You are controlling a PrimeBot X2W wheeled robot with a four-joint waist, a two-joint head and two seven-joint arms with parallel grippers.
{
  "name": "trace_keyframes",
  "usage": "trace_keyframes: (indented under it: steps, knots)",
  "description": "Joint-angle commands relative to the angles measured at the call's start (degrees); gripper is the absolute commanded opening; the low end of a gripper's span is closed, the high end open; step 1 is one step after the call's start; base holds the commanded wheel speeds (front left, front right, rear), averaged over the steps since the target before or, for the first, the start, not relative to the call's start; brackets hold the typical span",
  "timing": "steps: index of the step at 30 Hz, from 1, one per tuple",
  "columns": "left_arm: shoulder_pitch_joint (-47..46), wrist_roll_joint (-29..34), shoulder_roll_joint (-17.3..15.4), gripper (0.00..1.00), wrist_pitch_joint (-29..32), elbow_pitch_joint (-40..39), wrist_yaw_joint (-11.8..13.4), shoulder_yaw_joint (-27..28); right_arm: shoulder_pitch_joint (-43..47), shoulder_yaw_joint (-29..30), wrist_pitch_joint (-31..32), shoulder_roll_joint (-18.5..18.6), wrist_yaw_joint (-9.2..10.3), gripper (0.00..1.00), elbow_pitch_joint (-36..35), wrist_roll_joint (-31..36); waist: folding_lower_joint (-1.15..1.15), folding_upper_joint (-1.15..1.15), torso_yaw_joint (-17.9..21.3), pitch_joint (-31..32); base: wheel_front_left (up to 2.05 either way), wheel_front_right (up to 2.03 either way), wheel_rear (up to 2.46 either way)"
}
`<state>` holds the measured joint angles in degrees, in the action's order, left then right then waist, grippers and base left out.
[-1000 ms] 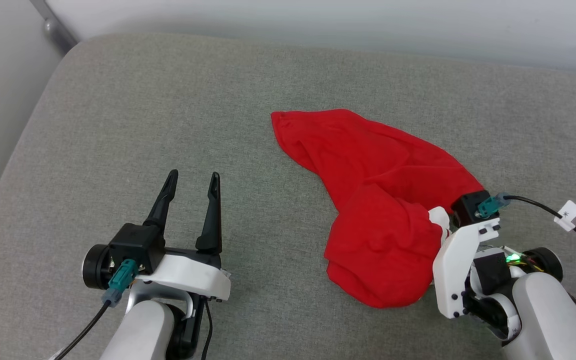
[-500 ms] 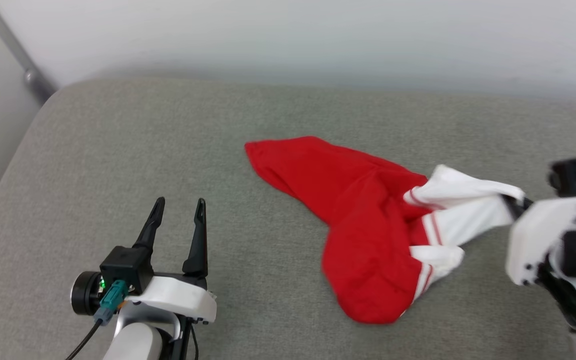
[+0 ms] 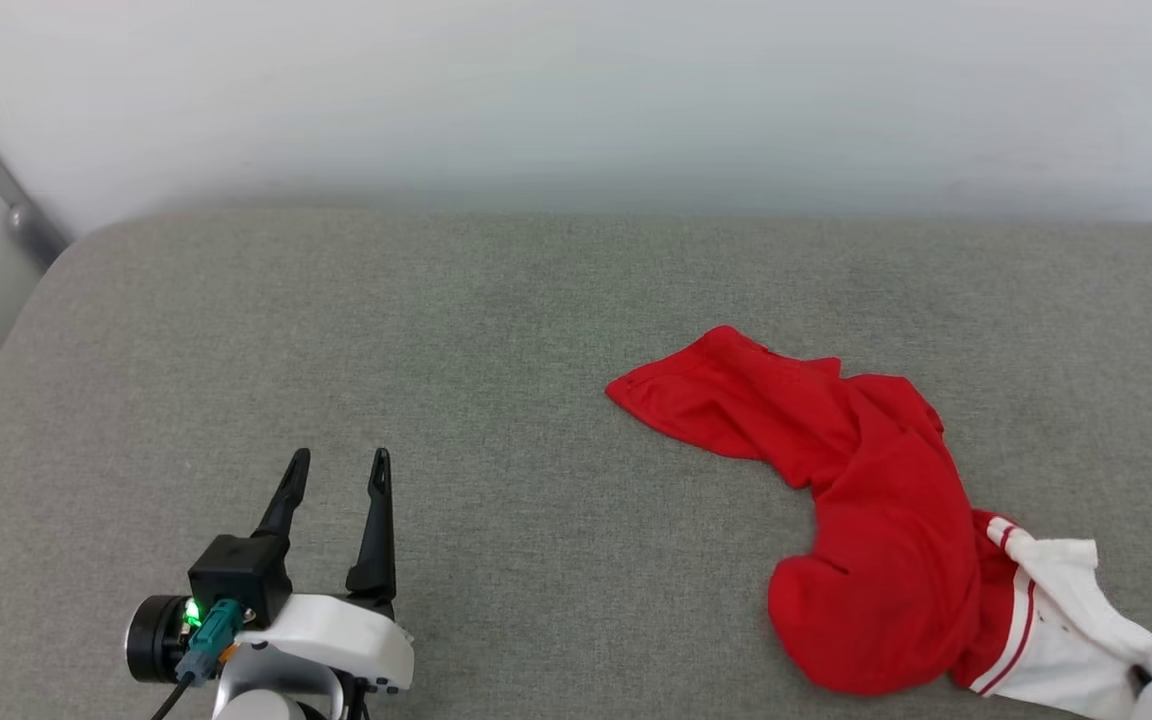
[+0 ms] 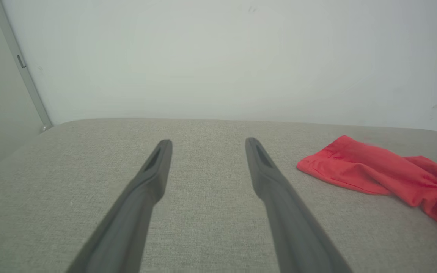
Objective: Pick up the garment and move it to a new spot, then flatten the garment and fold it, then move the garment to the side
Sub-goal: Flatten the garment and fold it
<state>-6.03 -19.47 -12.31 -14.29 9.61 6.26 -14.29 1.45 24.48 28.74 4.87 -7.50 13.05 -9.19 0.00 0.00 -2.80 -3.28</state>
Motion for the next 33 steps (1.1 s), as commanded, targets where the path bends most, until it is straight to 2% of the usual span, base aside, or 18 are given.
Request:
trace_keyframes:
  steps: [1, 8, 16, 22, 33]
  knots:
    - [0.69, -0.27, -0.30, 1.00, 0.11, -0.09, 0.28, 0.14, -0.69, -0.44, -2.28, -0.45, 0.02, 1.00, 0.69, -1.02, 0.00, 0.00, 0.19, 0.22, 0.00, 0.00, 0.00]
    - [2.45, -0.57, -0.90, 1.00, 0.83, -0.50, 0.79, -0.06, -2.30, -2.86, -16.90, -0.46, 0.03, 1.00, -1.72, -0.05, 0.00, 0.00, 0.37, 2.15, 0.00, 0.00, 0.00]
    - [4.11, -0.68, -1.69, 1.00, 1.89, -1.00, 1.35, -0.29, -0.18, -10.77, -25.61, -1.01, 0.02, 1.00, -8.79, 3.57, 0.00, 0.00, -0.11, 4.44, 0.00, 0.00, 0.00]
    - [5.31, -0.74, -2.28, 1.00, 2.77, -1.65, 1.96, -0.46, 3.37, -16.68, -28.41, -1.68, 0.02, 1.00, -14.42, 3.85, 0.00, 0.00, 0.23, 5.60, 0.00, 0.00, 0.00]
    - [5.50, -0.55, -2.69, 1.00, 4.68, -2.51, 2.53, -1.34, 6.53, -21.96, -27.40, -2.00, 0.02, 1.00, -20.43, 4.74, 0.00, 0.00, 2.52, 5.34, 0.00, 0.00, 0.00]
